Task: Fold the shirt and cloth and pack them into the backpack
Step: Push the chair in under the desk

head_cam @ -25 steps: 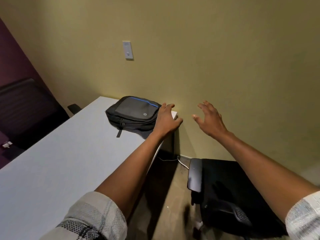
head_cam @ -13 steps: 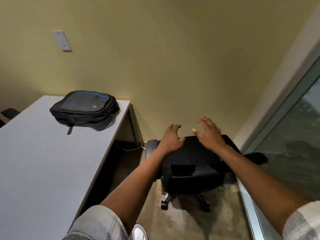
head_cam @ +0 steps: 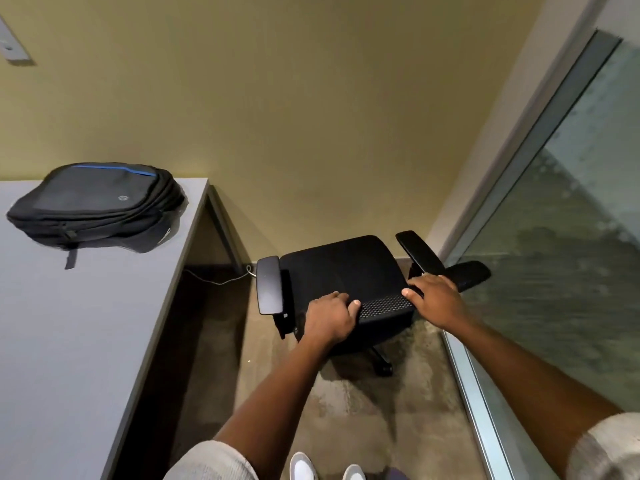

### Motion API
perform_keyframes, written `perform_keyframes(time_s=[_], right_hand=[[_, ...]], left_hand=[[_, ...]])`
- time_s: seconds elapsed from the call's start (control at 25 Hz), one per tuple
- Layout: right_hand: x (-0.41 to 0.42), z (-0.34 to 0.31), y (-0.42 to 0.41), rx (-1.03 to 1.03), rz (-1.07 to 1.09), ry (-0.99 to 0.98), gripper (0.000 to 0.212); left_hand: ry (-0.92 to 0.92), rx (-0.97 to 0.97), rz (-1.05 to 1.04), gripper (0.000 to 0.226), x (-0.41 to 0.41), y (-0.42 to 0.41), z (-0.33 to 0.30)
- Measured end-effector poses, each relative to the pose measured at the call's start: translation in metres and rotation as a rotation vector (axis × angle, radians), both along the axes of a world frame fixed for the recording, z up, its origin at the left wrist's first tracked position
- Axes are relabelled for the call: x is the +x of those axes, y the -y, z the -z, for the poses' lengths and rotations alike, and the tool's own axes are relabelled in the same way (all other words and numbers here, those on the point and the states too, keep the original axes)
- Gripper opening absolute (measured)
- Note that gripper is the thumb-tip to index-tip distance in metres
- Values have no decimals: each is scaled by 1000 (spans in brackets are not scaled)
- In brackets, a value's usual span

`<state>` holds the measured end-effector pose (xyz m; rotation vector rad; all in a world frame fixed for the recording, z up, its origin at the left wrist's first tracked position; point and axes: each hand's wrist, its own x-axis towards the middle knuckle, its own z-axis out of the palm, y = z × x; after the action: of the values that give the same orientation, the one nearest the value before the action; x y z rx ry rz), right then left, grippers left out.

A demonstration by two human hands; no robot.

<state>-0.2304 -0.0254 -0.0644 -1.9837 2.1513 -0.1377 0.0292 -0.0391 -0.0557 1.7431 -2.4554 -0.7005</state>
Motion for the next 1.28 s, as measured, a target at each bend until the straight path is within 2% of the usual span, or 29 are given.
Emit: perform_keyframes(time_s=[0.16,0.32,0.36,0.44,0.52,0.6,0.8,1.04,1.28], right_hand=[[-17,-9,8,40,-76,-65,37],[-52,-12,17,66,-161,-101,64],[-59,-10,20,60,-184,-107,64],[-66,-5,21,42,-219,-135,53],[-68,3,15,-61,-267,-176,44],[-69,6,10,-119,-313,-218,46],[-71,6,1,-110,-401,-226,46],[-74,8,-25,-256,-427,-98,37],[-76,11,-48,-243,-519,-70,45]], left_hand=[[53,-91,-23,44,-1,-7,1],[121,-119,-91,43,-8,-11,3],[123,-120,-129,45,-11,-12,3],[96,-100,-229,47,-14,-15,8],[75,-69,-331,47,-20,-20,13],[74,-68,-403,46,-26,-26,15],[108,-62,-502,46,-34,-45,16],[136,-101,-556,44,-38,-91,23],[157,-107,-610,42,-42,-156,14]])
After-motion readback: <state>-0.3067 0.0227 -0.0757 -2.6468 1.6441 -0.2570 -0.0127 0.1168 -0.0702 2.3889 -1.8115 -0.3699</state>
